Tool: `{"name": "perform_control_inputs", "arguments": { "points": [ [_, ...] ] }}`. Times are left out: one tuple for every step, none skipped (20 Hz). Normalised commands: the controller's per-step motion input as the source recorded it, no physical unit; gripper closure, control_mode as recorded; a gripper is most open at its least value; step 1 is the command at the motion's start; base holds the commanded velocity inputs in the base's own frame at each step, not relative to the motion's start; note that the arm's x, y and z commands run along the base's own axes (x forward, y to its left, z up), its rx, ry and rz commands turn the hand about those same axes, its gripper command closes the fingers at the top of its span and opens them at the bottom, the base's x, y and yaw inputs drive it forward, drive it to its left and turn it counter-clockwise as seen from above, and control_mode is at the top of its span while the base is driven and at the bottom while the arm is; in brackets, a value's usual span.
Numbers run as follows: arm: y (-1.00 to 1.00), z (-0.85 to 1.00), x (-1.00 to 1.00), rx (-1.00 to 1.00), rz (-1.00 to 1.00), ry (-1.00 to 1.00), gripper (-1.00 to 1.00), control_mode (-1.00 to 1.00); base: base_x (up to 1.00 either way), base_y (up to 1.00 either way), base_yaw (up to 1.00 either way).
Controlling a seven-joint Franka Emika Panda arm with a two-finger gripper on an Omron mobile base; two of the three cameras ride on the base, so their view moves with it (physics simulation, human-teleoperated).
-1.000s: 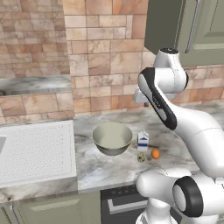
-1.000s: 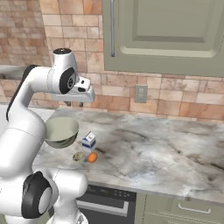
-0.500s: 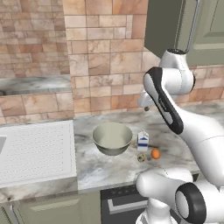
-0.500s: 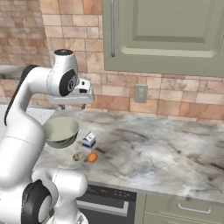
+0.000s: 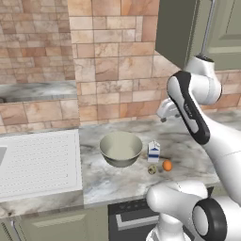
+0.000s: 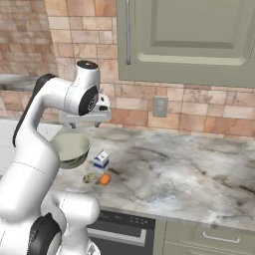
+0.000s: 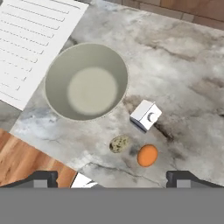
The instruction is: Gather the eggs and milk located in the vicinity of the sink area and place them right next to the bowl.
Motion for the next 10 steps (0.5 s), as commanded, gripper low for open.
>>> {"name": "perform_control_inputs", "arguments": {
  "points": [
    [-0.20,-0.06,0.00,0.07,0.13,0.00,-1.00,-1.00,0.00,0.00,0.00],
    [-0.26,-0.08,0.00,0.06,0.12,0.00,-1.00,-1.00,0.00,0.00,0.00],
    [-0.26,-0.06,0.00,0.05,0.12,0.00,-1.00,-1.00,0.00,0.00,0.00],
    [-0.28,-0.07,0.00,0.04,0.14,0.00,-1.00,-1.00,0.00,0.00,0.00],
    [-0.28,-0.08,0.00,0.03,0.16,0.00,-1.00,-1.00,0.00,0.00,0.00],
    [-0.29,-0.09,0.00,0.02,0.17,0.00,-1.00,-1.00,0.00,0.00,0.00],
    [-0.34,-0.13,-0.02,0.02,0.18,0.00,-1.00,-1.00,0.00,0.00,0.00],
    [-0.31,-0.19,-0.04,0.01,0.19,0.00,-1.00,-1.00,0.00,0.00,0.00],
    [-0.26,-0.24,-0.04,0.01,0.20,-0.01,-1.00,-1.00,0.00,0.00,0.00],
    [-0.26,-0.29,-0.06,0.00,0.21,-0.03,-1.00,-1.00,0.00,0.00,0.00]
  ]
}}
